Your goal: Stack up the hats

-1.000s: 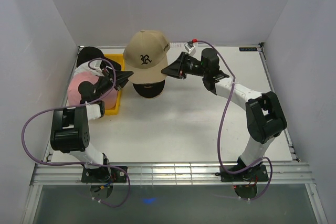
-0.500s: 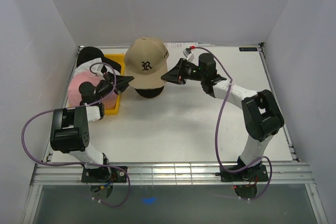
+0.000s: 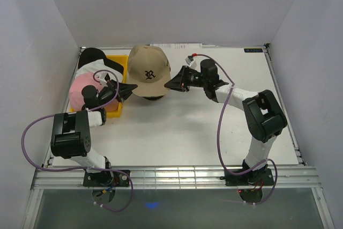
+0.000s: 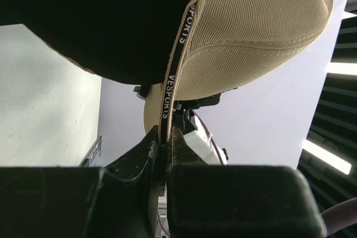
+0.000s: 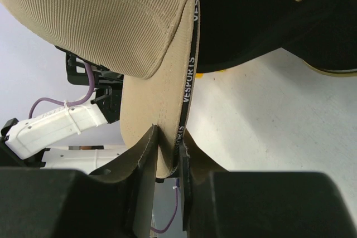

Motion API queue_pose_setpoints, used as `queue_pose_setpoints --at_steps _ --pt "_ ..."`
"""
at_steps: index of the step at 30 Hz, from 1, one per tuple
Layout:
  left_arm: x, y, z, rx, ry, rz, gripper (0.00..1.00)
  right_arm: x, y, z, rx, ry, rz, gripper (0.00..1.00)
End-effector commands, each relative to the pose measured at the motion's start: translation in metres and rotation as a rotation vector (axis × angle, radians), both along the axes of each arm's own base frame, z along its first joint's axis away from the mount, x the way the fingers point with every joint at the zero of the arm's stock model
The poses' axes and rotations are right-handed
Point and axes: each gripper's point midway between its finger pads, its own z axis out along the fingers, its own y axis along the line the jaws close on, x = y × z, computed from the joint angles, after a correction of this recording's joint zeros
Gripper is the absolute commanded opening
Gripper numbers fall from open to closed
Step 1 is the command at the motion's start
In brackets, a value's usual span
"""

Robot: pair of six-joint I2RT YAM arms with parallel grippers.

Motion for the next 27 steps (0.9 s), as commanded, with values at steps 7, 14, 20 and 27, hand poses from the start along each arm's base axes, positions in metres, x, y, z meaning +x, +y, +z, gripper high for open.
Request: queue_pose_setpoints --at_steps 7,14,20,27 --pt "-0.007 -0.002 -0.02 0.058 0.046 0.004 0.0 -0.026 0.006 -0.036 -0.049 0.002 0.076 0.14" --pt "-0.009 -0.001 -0.044 0.115 0.101 -0.001 0.0 -0.027 0.005 -0.048 -0.068 0.024 0.075 0.13" --pt "-0.007 0.0 -0.051 0.127 0.117 0.005 0.0 -0.027 0.003 -0.059 -0.082 0.042 0.072 0.12" --pt "0.002 0.004 -0.035 0.167 0.073 0.003 0.0 -0.02 0.005 -0.042 -0.08 0.008 0.071 0.11"
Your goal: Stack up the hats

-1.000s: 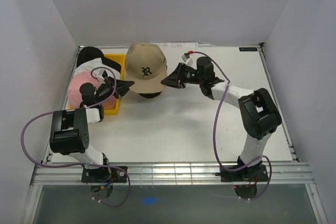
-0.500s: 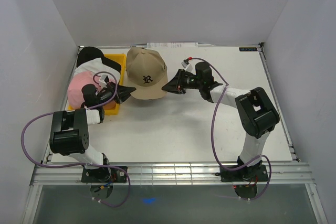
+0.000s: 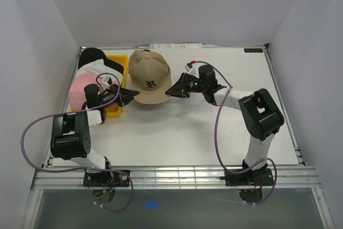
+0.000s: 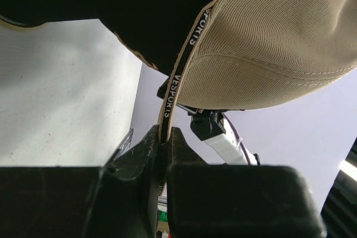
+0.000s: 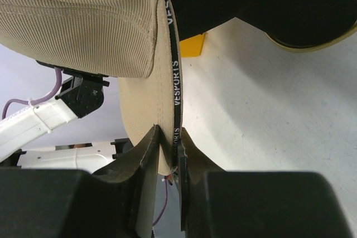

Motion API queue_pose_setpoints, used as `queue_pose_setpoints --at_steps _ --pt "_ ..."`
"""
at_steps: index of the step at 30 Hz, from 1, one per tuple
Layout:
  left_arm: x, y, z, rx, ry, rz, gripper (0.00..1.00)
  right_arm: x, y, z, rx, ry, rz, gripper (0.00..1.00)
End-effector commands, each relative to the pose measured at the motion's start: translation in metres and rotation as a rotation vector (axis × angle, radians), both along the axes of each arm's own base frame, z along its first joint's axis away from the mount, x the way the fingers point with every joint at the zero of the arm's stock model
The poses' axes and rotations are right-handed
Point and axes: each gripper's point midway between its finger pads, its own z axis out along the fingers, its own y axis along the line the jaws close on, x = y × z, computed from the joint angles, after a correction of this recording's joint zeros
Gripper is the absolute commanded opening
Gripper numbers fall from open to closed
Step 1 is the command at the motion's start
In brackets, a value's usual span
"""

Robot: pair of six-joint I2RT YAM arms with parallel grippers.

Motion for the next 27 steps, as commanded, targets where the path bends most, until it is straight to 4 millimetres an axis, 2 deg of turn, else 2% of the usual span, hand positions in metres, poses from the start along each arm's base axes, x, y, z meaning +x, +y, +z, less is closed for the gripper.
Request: queue_pose_setpoints --at_steps 1,6,9,16,22,27 --pt "0.008 0.006 0.019 0.032 -0.035 0.025 0.0 -0.006 0.01 0.01 -0.008 -0.055 0.057 0.11" --pt "0.019 0.008 0.033 0.06 -0.05 0.017 0.0 0.001 0.011 0.025 -0.03 -0.085 0.056 0.11" --pt "0.022 0.008 0.03 0.069 -0.026 0.019 0.0 0.003 0.011 0.025 -0.04 -0.081 0.047 0.11" --pt "0.021 0.01 -0.003 0.083 0.085 0.037 0.0 0.001 0.003 -0.009 -0.083 -0.018 0.036 0.1" --pt "0.019 0.014 -0.032 0.114 0.171 0.07 0.0 -0.003 -0.004 -0.045 -0.131 0.039 0.033 0.09" --pt "0.017 0.018 -0.051 0.153 0.216 0.091 0.0 -0.004 -0.011 -0.064 -0.155 0.071 0.029 0.08"
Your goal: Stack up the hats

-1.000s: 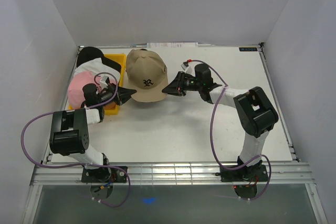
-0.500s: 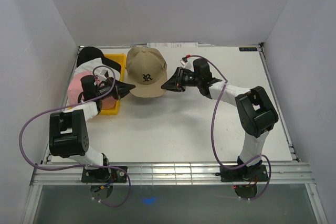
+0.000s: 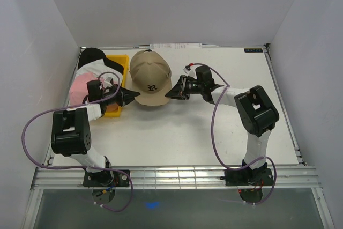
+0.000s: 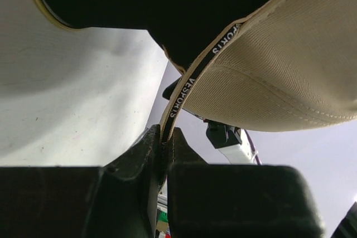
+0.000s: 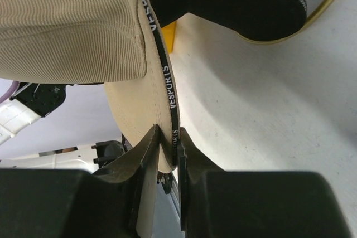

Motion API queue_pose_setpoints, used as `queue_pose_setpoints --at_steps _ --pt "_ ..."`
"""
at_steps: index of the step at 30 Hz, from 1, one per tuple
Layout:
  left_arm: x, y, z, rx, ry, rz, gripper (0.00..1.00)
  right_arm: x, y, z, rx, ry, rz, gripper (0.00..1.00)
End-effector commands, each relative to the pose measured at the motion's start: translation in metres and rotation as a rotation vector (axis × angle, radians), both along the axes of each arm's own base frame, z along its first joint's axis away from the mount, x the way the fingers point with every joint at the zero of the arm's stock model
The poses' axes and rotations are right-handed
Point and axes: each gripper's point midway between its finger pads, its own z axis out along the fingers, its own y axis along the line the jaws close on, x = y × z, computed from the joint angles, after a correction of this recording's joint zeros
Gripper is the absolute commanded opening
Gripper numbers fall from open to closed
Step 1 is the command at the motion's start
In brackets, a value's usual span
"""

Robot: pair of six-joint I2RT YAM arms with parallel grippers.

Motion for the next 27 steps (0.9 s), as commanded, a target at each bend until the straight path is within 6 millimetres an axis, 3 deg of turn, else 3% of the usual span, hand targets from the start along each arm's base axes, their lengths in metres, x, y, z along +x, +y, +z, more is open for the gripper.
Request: queue_pose_setpoints --at_steps 1,11,20,23,27 --pt "0.005 0.014 -0.03 0.073 0.097 0.103 0.0 -0.012 -0.012 -0.036 -0.073 0.041 0.026 0.08" --pt "0.002 0.026 -0.066 0.203 0.18 0.14 0.0 -0.006 -0.015 -0.051 -0.144 0.041 0.025 0.08" --pt "0.002 0.035 -0.079 0.302 0.216 0.139 0.0 0.0 -0.017 -0.062 -0.199 0.042 0.012 0.08" --pt "0.001 0.036 -0.083 0.313 0.228 0.138 0.04 0.001 -0.018 -0.065 -0.209 0.038 0.011 0.08" --pt "-0.003 0.036 -0.089 0.336 0.236 0.128 0.19 0.002 -0.018 -0.066 -0.219 0.036 0.013 0.08"
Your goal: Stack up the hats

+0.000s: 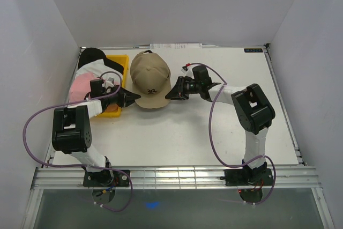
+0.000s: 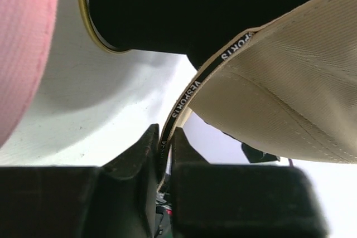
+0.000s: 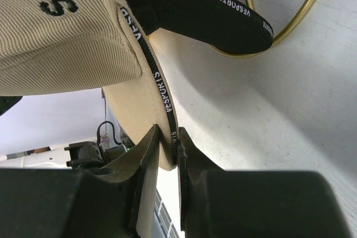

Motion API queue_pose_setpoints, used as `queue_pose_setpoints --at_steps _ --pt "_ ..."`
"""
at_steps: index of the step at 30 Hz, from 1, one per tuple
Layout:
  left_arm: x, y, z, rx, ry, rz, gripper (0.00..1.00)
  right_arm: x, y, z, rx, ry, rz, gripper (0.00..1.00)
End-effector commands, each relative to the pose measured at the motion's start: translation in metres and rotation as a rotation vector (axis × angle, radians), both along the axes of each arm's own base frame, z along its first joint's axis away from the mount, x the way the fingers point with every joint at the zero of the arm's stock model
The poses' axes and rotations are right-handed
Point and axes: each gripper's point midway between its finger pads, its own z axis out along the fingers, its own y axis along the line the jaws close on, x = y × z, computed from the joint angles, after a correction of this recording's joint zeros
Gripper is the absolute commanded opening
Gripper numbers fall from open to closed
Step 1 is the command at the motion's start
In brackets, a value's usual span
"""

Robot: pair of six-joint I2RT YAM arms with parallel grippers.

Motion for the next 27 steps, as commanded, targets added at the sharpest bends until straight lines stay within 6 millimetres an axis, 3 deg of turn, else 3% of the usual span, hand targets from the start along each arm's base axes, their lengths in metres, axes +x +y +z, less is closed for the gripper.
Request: queue_pose_setpoints --at_steps 1,9,11,27 --pt "-0.007 0.031 -0.057 0.171 0.187 0.148 0.26 -0.006 -0.018 -0.041 -0.133 0.072 -0.016 0.08" --pt "-0.009 0.033 -0.057 0.196 0.175 0.141 0.54 -0.004 -0.019 -0.042 -0.148 0.068 -0.02 0.11" --pt "-0.008 0.033 -0.055 0.204 0.166 0.14 0.57 -0.004 -0.019 -0.043 -0.152 0.071 -0.019 0.17" --pt "-0.008 0.026 -0.028 0.167 0.086 0.09 0.58 0.0 -0.019 -0.047 -0.18 0.068 -0.012 0.49"
